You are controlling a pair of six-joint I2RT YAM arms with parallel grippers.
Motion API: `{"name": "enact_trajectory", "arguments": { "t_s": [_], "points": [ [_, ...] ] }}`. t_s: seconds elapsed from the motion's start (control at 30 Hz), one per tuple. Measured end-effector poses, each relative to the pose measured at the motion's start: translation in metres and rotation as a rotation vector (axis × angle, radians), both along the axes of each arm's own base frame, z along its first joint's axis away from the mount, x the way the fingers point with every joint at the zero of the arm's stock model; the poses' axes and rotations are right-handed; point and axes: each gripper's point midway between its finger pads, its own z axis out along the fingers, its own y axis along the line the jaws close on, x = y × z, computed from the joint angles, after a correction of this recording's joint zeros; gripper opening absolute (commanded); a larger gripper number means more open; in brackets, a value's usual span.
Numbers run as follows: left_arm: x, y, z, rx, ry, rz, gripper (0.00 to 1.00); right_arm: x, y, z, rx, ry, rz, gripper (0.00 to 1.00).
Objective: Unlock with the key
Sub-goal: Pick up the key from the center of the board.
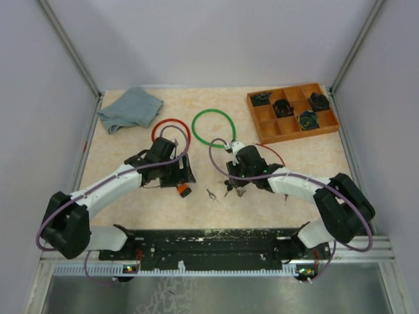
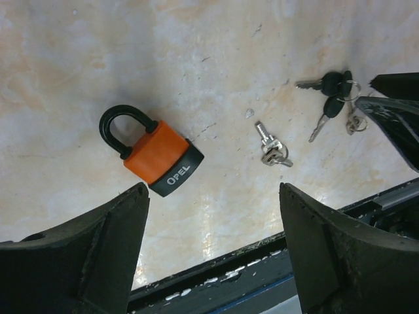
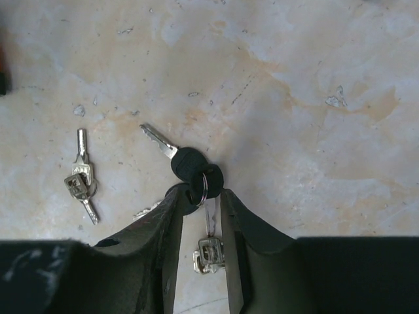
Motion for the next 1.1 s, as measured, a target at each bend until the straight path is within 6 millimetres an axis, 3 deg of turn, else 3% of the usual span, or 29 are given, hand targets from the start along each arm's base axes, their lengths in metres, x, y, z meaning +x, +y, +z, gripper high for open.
{"name": "enact_trajectory", "arguments": {
  "t_s": [0.17, 0.3, 0.53, 0.63, 0.87, 1.1],
  "points": [
    [0.003, -0.007, 0.01, -0.064, -0.064, -0.013, 0.85, 0.005, 0.004, -0.012, -0.041, 0.034, -0.003, 0.19],
    [0.002, -0.012, 0.01, -0.108, -0.074, -0.019, 0.85, 0.008, 0.008, -0.017, -0.054, 0.047, -0.001, 0.0],
    [-0.003, -0.021, 0.01, -0.167, -0.049, -0.023, 0.85, 0.004, 0.012, -0.016, -0.063, 0.05, 0.013, 0.0],
    [-0.001, -0.027, 0.014, -0.208, -0.058, -0.024, 0.85, 0.0, 0.019, 0.002, -0.024, 0.018, 0.024, 0.0],
    [-0.002, -0.038, 0.025, -0.328, -0.101, -0.021, 0.81, 0.0, 0.036, 0.084, 0.222, -0.182, 0.003, 0.0],
    [0.0, -0.053, 0.06, -0.507, -0.232, -0.057, 0.77, -0.01, 0.042, 0.11, 0.372, -0.242, -0.015, 0.0]
  ]
}}
